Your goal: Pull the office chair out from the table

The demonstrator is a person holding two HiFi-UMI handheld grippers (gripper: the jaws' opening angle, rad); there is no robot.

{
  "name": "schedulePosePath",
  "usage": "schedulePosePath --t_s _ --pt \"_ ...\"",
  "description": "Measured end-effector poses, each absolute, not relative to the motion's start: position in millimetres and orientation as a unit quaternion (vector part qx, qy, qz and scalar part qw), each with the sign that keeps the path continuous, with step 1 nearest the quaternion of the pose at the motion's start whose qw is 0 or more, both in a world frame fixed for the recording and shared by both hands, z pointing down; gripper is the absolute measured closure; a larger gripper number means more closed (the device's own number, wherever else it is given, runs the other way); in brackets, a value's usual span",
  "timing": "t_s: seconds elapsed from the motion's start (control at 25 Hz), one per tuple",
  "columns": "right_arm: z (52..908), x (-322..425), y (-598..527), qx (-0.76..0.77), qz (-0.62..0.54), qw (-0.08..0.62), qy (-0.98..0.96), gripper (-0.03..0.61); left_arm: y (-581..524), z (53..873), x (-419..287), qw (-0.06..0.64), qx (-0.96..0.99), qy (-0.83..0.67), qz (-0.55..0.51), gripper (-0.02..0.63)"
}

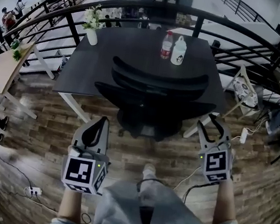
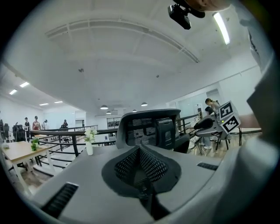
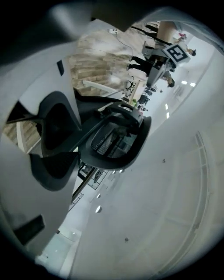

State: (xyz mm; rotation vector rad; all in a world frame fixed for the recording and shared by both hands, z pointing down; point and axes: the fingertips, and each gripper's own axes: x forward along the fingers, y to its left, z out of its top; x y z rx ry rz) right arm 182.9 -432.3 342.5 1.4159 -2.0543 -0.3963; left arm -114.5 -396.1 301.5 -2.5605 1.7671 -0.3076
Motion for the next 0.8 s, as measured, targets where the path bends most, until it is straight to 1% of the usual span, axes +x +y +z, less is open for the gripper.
schedulePosePath --t_s 0.08,0.24,0.32,0.44,0.6,0.68,0.8 --pt "350.6 186.8 -445.1 0.519 -0.171 0.341 -0.765 0.408 -404.4 303.6 -114.9 0.005 -0.816 0.57 -0.099 0.604" --pt "360.4 188.5 -468.6 0.482 -0.211 0.403 -0.749 0.384 -420.9 306.4 -116.9 0.003 -0.808 0.579 -0.107 0.603" --pt "368.0 188.0 -477.3 0.461 -0.226 0.43 -0.743 0.37 -429.7 308.3 -116.5 0.014 -0.807 0.578 -0.118 0.603" --pt "379.1 186.2 -485.5 0.433 -0.246 0.456 -0.737 0.365 -440.8 310.7 -114.6 0.037 -0.805 0.574 -0.147 0.603" --pt "389.3 186.5 -492.7 0.406 -0.26 0.483 -0.731 0.365 -462.2 320.5 -123.1 0.09 -0.788 0.572 -0.21 0.595" --pt "392.2 187.7 -495.5 0.397 -0.262 0.493 -0.729 0.365 -474.8 331.9 -131.2 0.115 -0.769 0.572 -0.263 0.576" --pt "394.5 187.8 -499.4 0.389 -0.264 0.499 -0.728 0.365 -494.0 344.2 -141.5 0.174 -0.735 0.562 -0.338 0.537"
